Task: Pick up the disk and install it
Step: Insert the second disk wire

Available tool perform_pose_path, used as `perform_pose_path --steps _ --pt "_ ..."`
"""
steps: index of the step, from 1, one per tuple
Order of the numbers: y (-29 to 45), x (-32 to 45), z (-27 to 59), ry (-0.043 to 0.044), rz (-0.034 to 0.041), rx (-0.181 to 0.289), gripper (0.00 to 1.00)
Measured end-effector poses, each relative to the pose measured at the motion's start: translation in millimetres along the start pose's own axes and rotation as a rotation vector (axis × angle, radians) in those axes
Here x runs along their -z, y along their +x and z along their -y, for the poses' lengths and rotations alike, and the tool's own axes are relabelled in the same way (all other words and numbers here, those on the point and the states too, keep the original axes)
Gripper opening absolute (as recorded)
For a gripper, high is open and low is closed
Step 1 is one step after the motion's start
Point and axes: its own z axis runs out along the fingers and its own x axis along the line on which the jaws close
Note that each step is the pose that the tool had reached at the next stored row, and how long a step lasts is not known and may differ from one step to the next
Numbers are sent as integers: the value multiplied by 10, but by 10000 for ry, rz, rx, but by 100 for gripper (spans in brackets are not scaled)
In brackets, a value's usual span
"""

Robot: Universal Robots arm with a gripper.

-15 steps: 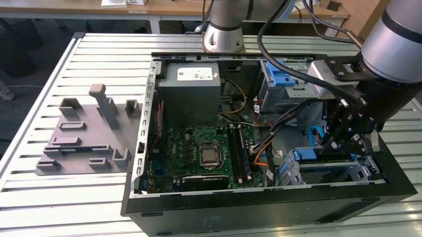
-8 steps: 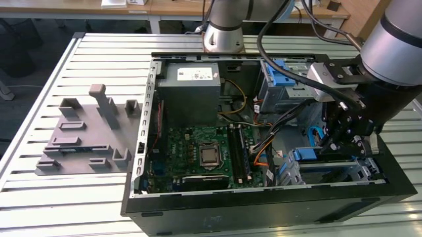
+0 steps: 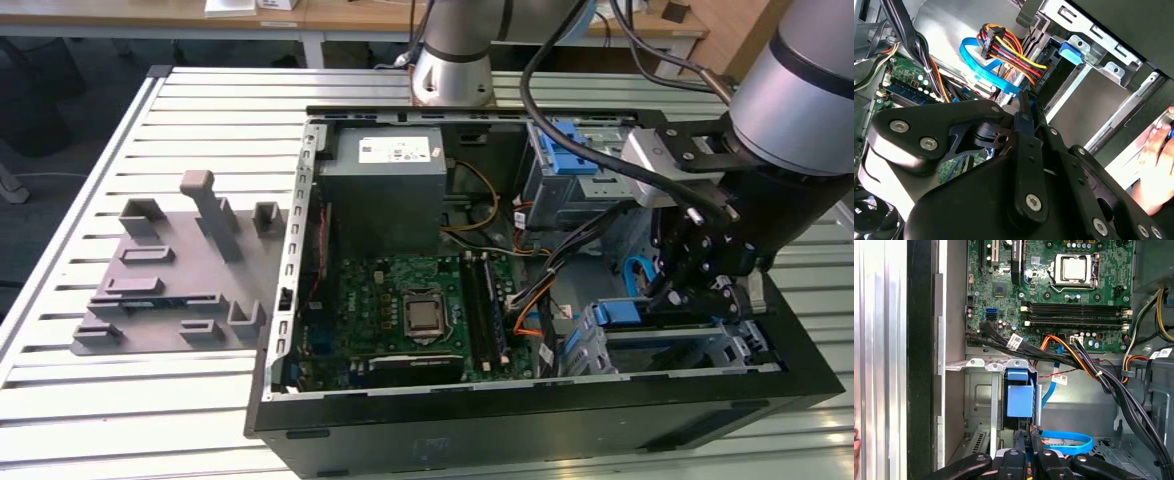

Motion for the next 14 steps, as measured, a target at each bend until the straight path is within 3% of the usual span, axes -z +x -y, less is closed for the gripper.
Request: perform_pose_path --steps 6,9,14 --pt "0 32 1 1 42 -2 16" --pt "0 34 2 5 228 -16 16" --pt "13 25 1 4 237 -84 16"
